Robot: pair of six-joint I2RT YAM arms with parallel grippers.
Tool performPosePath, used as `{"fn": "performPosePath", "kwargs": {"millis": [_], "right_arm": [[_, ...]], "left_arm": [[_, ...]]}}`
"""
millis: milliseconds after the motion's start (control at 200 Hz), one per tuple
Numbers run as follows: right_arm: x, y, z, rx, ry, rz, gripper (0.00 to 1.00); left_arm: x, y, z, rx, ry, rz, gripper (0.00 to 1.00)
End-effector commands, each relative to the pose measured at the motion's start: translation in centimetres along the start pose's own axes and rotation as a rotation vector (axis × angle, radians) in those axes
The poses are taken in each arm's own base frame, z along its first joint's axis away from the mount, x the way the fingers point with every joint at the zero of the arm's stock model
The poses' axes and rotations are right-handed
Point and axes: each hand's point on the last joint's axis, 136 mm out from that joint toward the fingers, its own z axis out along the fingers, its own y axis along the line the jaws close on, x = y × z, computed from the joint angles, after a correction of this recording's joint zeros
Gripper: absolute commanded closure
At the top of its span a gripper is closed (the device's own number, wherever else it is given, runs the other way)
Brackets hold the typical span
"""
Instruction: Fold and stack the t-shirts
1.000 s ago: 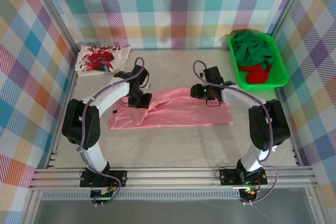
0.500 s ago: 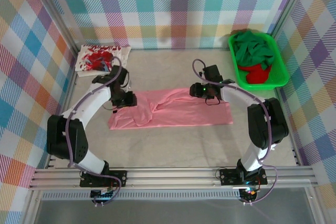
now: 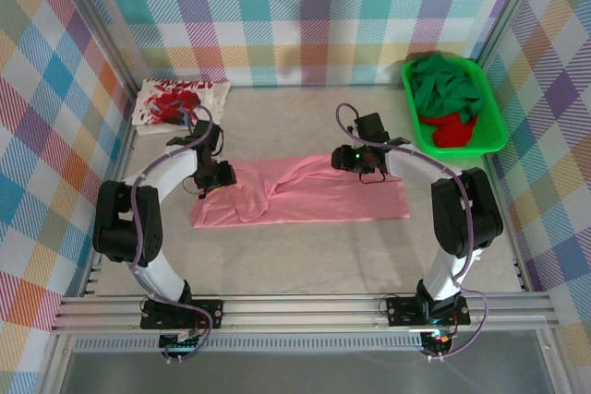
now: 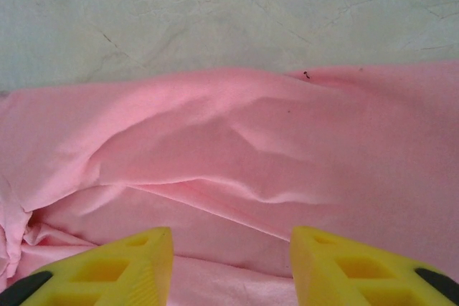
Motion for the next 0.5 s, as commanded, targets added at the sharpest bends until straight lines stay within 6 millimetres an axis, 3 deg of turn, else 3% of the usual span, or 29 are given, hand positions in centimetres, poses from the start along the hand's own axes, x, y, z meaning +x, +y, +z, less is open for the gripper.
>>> {"fn": "performPosePath", "kwargs": {"millis": [0,320,450,495], "right_arm": [[-0.9,0.4,-1.0,-0.004,-0.032,-0.026,0.53],[-1.5,0.5,-1.8,-0.007,-0.051,-0.038,0.53],[-1.6,0.6,-1.9,-0.01,-0.052,-0.037,0.53],[-1.6,0.6,-1.9,-0.009,-0.054,-0.038,0.52]], "left_arm": [[-3.1,1.8,0.2,-0.081,-0.06,-0.027,0.55],[-4.9,2.9,2.7,-0.093,-0.048,-0.08,0.47],[-5.9,2.4,3.7,-0.073,-0.052,-0.078,0.55],[-6.3,2.1,3.9,-0.057,-0.055,-0.079,0.63]]}}
